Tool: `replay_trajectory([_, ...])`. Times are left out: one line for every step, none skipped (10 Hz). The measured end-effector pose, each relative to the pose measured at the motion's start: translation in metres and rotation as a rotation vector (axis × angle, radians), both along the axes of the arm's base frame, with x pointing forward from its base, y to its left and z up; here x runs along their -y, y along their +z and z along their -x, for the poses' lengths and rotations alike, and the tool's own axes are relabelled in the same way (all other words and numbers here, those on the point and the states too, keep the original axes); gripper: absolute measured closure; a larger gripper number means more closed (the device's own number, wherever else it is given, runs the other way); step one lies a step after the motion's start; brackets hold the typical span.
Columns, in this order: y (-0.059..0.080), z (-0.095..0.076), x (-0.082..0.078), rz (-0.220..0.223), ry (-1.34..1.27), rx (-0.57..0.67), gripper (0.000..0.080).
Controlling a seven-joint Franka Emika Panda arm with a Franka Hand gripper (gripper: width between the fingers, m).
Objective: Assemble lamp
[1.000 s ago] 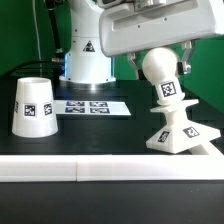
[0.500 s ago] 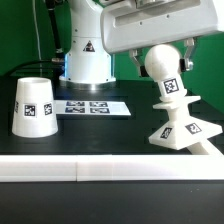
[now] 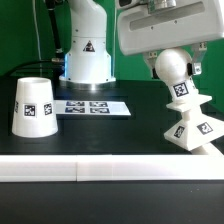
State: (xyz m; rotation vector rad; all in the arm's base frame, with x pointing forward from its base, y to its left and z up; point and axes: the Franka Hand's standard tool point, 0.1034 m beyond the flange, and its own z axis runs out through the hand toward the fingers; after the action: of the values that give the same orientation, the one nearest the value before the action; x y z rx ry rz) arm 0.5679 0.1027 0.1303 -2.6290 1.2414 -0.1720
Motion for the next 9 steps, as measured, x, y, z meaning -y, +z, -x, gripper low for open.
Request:
replay_trajectory([0.0, 0.0, 0.0, 0.0, 0.0, 0.0, 0.0223])
replay_trajectory([0.0, 0.0, 0.0, 0.0, 0.001, 0.0, 0.0223])
replay_trajectory([0.0, 0.0, 0.0, 0.0, 0.001, 0.0, 0.0223])
replay_trajectory([-0.001, 0.0, 0.001, 0.001, 0.004, -0.001, 0.0223])
replay_trajectory([0.001, 0.002, 0.008, 0.001, 0.014, -0.03, 0.0223])
replay_trajectory([0.007, 0.003, 0.017, -0.001, 0.006, -0.043, 0.0223])
replay_trajectory([0.01, 0.003, 0.021, 0.001, 0.002, -0.039, 0.0223])
replay_trajectory([0.014, 0.002, 0.024, 0.008, 0.023, -0.03, 0.0223])
replay_trajectory([0.015, 0.001, 0.025, 0.022, 0.048, -0.022, 0.0223])
